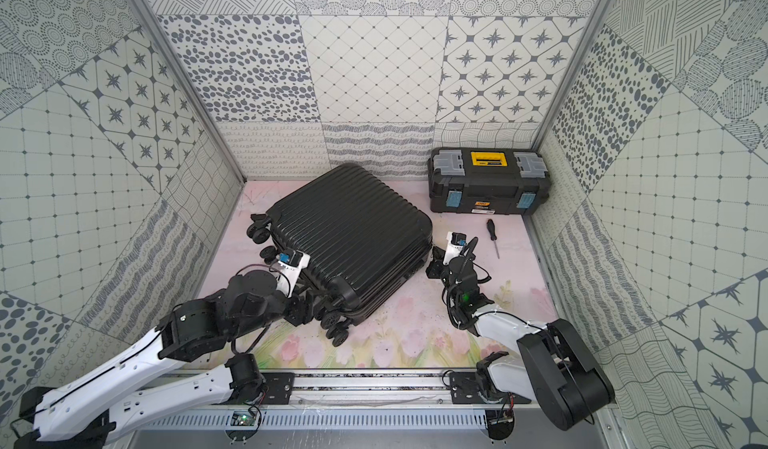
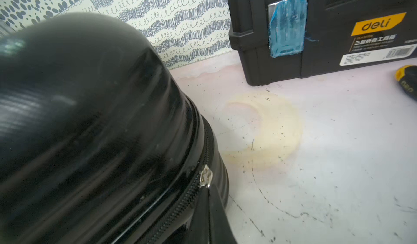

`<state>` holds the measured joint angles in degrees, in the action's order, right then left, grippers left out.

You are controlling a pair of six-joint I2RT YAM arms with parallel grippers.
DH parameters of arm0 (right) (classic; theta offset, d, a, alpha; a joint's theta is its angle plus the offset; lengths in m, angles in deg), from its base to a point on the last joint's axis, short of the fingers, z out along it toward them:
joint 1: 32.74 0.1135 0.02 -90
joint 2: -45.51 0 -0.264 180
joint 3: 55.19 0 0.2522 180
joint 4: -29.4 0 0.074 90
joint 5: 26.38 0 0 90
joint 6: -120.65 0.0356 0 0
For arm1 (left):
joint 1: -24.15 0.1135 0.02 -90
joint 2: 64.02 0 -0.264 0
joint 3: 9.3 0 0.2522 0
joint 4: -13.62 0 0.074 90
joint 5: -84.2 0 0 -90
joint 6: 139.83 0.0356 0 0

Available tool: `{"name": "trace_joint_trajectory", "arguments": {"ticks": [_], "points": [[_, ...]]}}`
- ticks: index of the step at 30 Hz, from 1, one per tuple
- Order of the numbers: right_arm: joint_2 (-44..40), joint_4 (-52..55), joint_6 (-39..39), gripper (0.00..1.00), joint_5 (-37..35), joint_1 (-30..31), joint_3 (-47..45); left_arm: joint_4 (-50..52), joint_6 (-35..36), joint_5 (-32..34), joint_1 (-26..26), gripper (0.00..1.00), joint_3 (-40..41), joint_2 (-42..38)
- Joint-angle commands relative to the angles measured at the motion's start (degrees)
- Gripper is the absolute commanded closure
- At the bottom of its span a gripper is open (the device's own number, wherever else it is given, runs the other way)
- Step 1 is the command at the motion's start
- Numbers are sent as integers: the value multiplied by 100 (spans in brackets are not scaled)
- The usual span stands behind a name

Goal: Open the suitcase zippers
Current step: Unzip the zipper on the suitcase, then adjust the suitcase at the center of the board.

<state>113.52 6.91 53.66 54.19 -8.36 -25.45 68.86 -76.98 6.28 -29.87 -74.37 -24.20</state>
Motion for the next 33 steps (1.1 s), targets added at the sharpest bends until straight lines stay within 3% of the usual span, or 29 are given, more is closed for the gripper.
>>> {"name": "trace_joint_trajectory", "arguments": {"ticks": [1,8,14,17,20,24,26,29,33], "points": [[-559,80,-204,100,-489,199,-224,902,-299,901,1198,44,-146,-111],[-1711,789,-226,100,-737,421,-562,-172,-588,170,3695,66,172,403],[-2494,1521,-213,100,-954,983,-710,-1472,-1344,579,4580,73,183,1716],[-2893,1966,-224,100,-1179,1501,-762,-2160,-1239,102,4947,73,-268,2743],[-3311,2392,-154,100,-1448,2040,-845,-2471,-595,-555,5031,71,-1318,4047],[-3423,2672,-70,100,-1586,2785,-874,-1748,252,-1324,5005,64,-3459,5845],[-3201,2597,-160,100,-1665,3232,-828,-1247,637,-1653,4936,56,-4555,6622],[-2536,2305,-353,100,-1774,3973,-600,-708,1455,-1977,4538,40,-5851,7289],[-1583,2037,-696,100,-2215,4940,-184,36,1901,-1874,4036,35,-6802,7555]]}}
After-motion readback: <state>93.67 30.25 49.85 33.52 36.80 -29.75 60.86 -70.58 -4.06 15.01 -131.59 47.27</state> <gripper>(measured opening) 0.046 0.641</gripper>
